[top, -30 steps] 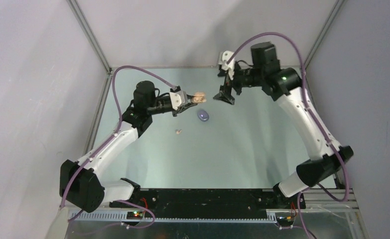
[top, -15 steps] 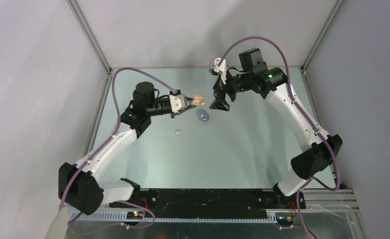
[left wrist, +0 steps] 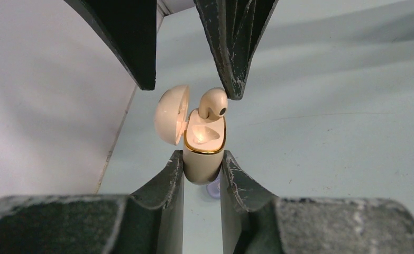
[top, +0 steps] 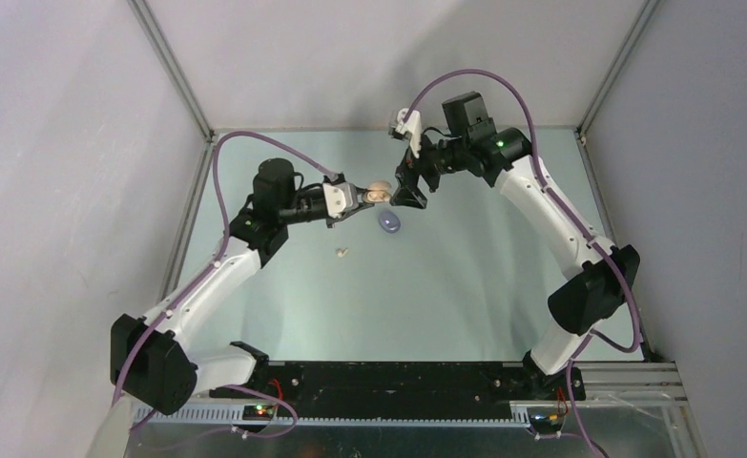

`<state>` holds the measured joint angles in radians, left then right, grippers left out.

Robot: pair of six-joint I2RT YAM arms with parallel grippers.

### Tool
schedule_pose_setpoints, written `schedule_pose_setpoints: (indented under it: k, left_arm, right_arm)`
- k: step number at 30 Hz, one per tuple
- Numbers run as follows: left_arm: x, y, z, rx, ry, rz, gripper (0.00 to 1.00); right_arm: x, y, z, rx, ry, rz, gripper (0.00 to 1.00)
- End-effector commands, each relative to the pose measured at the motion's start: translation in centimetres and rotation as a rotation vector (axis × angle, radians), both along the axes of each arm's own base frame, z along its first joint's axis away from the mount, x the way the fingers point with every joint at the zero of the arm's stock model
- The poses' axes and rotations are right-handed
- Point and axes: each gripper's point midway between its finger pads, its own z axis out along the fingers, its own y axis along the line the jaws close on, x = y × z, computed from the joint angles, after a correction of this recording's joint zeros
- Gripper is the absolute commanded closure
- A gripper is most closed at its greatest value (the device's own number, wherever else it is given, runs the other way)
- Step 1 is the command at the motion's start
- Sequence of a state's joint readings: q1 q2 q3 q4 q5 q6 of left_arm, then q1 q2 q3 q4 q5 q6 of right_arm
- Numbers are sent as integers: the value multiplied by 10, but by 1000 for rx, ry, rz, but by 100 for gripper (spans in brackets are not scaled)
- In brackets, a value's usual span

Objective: Insert the wireless bluetooth earbuds into the charging case

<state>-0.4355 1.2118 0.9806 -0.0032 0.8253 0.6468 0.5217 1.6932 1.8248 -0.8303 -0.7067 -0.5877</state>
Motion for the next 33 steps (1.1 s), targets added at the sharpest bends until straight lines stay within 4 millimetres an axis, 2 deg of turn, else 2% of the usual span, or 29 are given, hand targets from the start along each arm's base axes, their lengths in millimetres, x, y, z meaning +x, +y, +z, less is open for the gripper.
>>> schedule_pose_setpoints:
  k: [1, 21, 23, 27, 33]
  left_arm:
    - [-2, 2, 18, -26, -66, -5, 100]
    - [-1, 3, 17, -39, -51, 12, 100]
    - [1, 3, 17, -42, -43, 25, 100]
    - [6, 6, 16, -66, 6, 66, 100]
    - [10, 17, 14, -122, 127, 132, 100]
  right_arm:
    - [15, 5, 28, 58, -56, -42, 10]
    - [17, 12, 28, 69, -34, -70, 10]
    - [13, 12, 31, 74, -31, -58, 9]
    - [-8, 8, 43, 97, -26, 3, 6]
    - [-30, -11, 59, 131, -24, 26, 4]
